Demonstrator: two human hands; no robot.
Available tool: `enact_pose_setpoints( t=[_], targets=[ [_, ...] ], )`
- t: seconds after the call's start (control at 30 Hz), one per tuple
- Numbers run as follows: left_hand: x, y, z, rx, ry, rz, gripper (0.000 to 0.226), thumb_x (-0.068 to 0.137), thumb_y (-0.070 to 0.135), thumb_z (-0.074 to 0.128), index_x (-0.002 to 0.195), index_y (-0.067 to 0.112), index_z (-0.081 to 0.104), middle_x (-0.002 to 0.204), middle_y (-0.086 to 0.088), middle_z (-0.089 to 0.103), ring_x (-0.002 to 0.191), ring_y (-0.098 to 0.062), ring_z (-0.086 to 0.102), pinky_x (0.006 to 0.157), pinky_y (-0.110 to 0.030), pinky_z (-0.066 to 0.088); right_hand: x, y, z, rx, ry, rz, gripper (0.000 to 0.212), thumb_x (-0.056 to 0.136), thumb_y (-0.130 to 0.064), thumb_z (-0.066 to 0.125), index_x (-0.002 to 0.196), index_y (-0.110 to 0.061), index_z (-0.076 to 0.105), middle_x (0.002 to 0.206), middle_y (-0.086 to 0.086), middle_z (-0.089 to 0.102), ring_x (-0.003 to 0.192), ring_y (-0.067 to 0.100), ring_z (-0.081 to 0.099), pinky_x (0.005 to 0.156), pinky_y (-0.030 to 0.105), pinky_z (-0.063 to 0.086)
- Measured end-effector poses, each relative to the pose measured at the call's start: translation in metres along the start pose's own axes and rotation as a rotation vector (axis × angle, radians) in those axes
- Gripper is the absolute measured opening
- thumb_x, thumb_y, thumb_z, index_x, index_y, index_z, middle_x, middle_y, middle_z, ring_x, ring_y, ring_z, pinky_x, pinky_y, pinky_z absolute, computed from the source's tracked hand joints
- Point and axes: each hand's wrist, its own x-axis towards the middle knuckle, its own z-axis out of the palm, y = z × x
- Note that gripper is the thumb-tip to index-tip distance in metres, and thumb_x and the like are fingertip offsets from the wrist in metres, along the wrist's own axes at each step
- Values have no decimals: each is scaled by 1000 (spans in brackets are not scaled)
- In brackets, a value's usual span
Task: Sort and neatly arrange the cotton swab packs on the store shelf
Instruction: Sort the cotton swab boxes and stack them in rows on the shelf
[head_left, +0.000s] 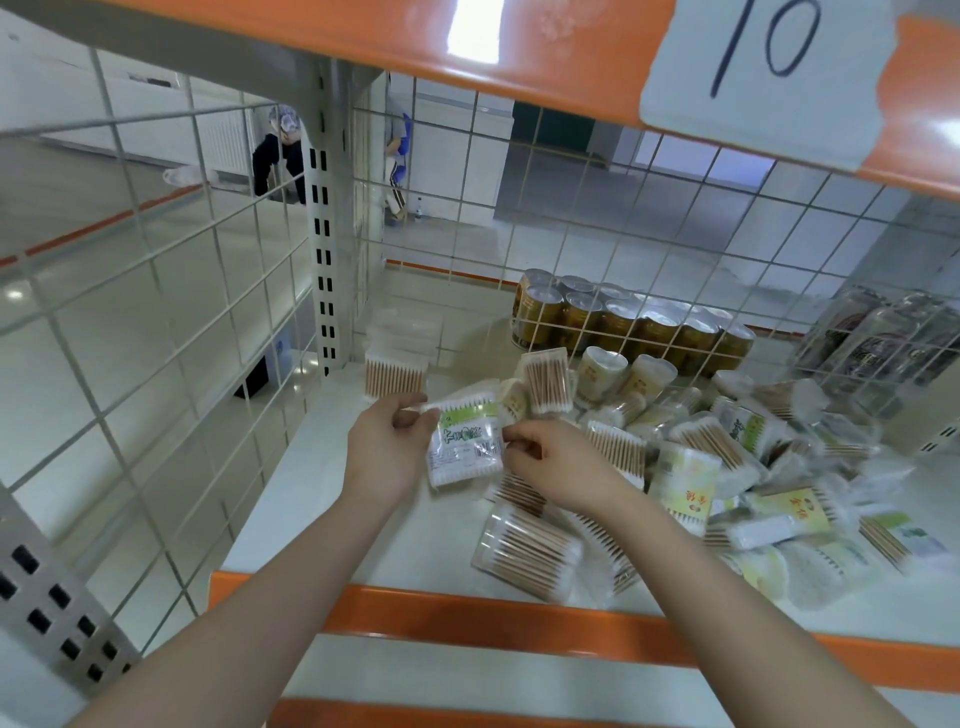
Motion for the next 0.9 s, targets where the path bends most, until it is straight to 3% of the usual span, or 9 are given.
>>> enact_pose_setpoints(
  t=[0.1, 0.27, 0.4, 0.53, 0.63, 0.83, 0.9],
  targets=[
    [-1, 3, -2, -15, -7, -1, 26, 88, 15, 61, 111, 4, 64, 98, -16, 68, 93, -26, 61, 79, -24, 41, -1, -2, 0, 34, 10, 6, 20, 89, -12, 52, 97, 0, 66, 88, 17, 66, 70, 15, 52, 65, 28, 41],
    [0, 5, -5, -56, -38, -2, 22, 88, 12, 60, 109, 5, 64, 97, -15, 68, 86, -20, 61, 76, -22, 42, -1, 0, 4, 47, 44, 1, 20, 88, -11, 54, 100, 0, 66, 92, 17, 67, 79, 26, 60, 76, 35, 46],
    [3, 5, -7, -58, -45, 10, 20, 87, 10, 61, 105, 5, 65, 95, -15, 69, 91, -24, 64, 80, -25, 45, 1, 0, 6, 67, 59, -12, 21, 88, -9, 56, 106, -9, 67, 89, 10, 67, 72, 12, 54, 70, 26, 46],
    [5, 5, -10, -46, -42, 12, 21, 86, 9, 61, 107, 5, 66, 93, -14, 69, 89, -22, 63, 81, -23, 43, 3, -2, 8, 86, 80, -19, 27, 87, -9, 57, 112, -15, 65, 83, -8, 61, 71, 6, 53, 68, 16, 44],
    [6, 6, -11, -52, -48, 11, 21, 86, 10, 61, 107, 6, 66, 95, -12, 69, 90, -22, 64, 84, -26, 46, 5, -2, 10, 97, 75, -20, 28, 87, -10, 58, 113, -16, 65, 83, -9, 61, 69, 3, 53, 67, 15, 45],
    [8, 7, -14, -40, -62, 19, 20, 86, 10, 62, 106, 9, 66, 91, -9, 67, 86, -19, 62, 77, -20, 41, 9, 0, 15, 82, 59, -10, 28, 87, -11, 57, 113, -16, 65, 78, -10, 60, 65, 1, 52, 59, 7, 40],
    [9, 5, -15, -28, -52, 33, 16, 85, 10, 62, 100, 10, 65, 87, -7, 66, 79, -16, 60, 69, -14, 41, 9, -1, 14, 71, 59, -2, 31, 87, -12, 56, 118, -15, 63, 80, -10, 60, 69, 3, 54, 63, 9, 41]
  ],
)
